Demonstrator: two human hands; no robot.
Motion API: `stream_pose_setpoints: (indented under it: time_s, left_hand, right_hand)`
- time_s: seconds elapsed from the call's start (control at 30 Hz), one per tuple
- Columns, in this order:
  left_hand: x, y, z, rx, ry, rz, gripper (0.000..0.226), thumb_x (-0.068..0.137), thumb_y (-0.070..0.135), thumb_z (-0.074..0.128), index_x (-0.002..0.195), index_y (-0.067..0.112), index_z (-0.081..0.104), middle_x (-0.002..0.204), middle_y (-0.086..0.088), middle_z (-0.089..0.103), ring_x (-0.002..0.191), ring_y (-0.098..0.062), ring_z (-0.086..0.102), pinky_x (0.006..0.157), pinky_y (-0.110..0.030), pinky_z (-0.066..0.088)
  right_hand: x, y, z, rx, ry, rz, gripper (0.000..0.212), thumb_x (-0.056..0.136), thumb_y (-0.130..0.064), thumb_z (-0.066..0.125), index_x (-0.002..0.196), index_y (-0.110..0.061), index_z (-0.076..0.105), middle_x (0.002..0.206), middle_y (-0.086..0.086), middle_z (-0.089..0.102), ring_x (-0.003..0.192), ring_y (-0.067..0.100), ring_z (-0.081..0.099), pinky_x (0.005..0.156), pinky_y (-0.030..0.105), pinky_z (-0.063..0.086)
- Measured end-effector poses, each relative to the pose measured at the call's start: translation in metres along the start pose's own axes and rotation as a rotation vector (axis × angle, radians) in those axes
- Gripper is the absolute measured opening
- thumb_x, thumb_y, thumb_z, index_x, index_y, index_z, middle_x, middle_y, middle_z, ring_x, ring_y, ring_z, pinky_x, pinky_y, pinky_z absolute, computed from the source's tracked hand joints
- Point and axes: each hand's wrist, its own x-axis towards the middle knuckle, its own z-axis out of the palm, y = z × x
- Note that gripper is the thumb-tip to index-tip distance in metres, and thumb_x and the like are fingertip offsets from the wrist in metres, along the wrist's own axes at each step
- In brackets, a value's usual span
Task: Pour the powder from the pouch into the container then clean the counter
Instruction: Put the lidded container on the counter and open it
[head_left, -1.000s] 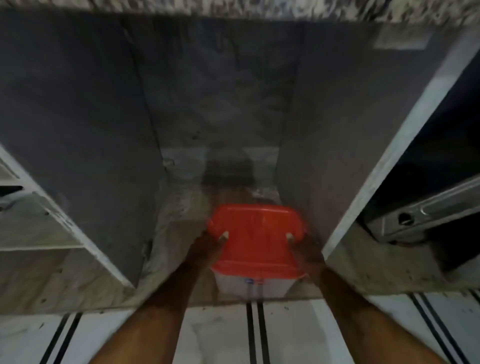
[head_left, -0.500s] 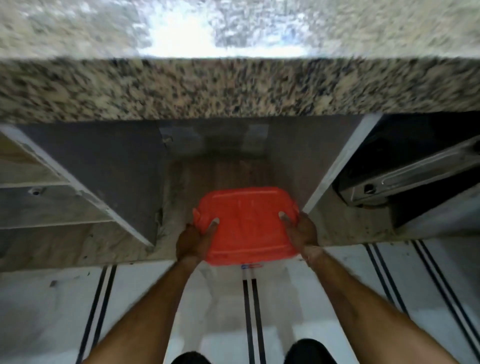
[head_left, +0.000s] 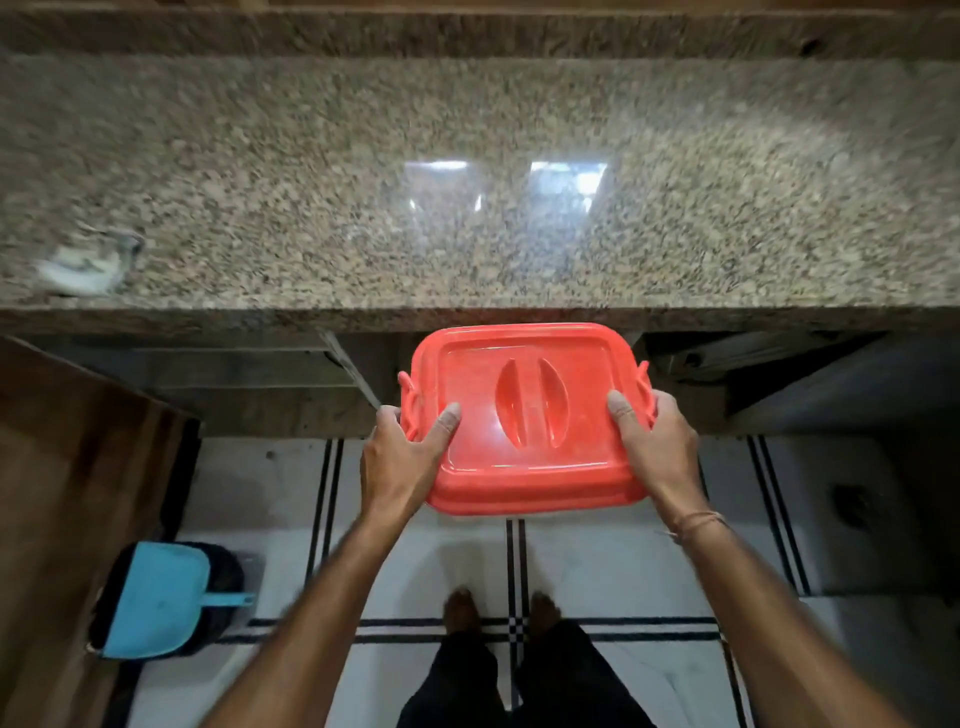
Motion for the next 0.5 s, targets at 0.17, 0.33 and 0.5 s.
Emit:
stream_pose_setpoints:
  time_s: [0.17, 0.33, 0.5]
  left_hand:
    - [-0.023, 0.080, -0.072, -0.095, 0.031, 0.125, 0.055, 0.084, 0.068, 0.067, 0.101, 0.016, 0.058, 0.089, 0.005, 0.066, 0.076, -0.008, 0.064, 0.056, -0.025, 0.042]
    - [-0.009, 0.149, -0.104, -0.169, 0.034, 0.256, 0.064, 0.079, 0.075, 0.065, 0.112, 0.021, 0.060, 0.096, 0.003, 0.071, 0.081, -0.017, 0.072, 0.065, -0.032, 0.055]
    - [0.047, 0.216, -0.100, -0.136, 0.079, 0.323, 0.063, 0.081, 0.079, 0.061, 0.108, 0.022, 0.061, 0.095, 0.003, 0.071, 0.081, -0.017, 0.071, 0.065, -0.031, 0.053]
  right_hand:
    - [-0.028, -0.090, -0.076, 0.024, 0.067, -0.155, 0.054, 0.088, -0.058, 0.066, 0.122, -0.015, 0.067, 0.107, 0.006, 0.074, 0.093, 0.022, 0.066, 0.082, 0.032, 0.047]
    - [-0.015, -0.156, -0.119, 0.134, 0.096, -0.258, 0.062, 0.084, -0.070, 0.063, 0.123, -0.022, 0.064, 0.104, -0.002, 0.073, 0.088, 0.019, 0.072, 0.078, 0.042, 0.061]
    - [0.049, -0.200, -0.132, 0.159, 0.126, -0.311, 0.063, 0.085, -0.071, 0.060, 0.126, -0.023, 0.062, 0.107, -0.001, 0.071, 0.091, 0.020, 0.070, 0.079, 0.039, 0.059]
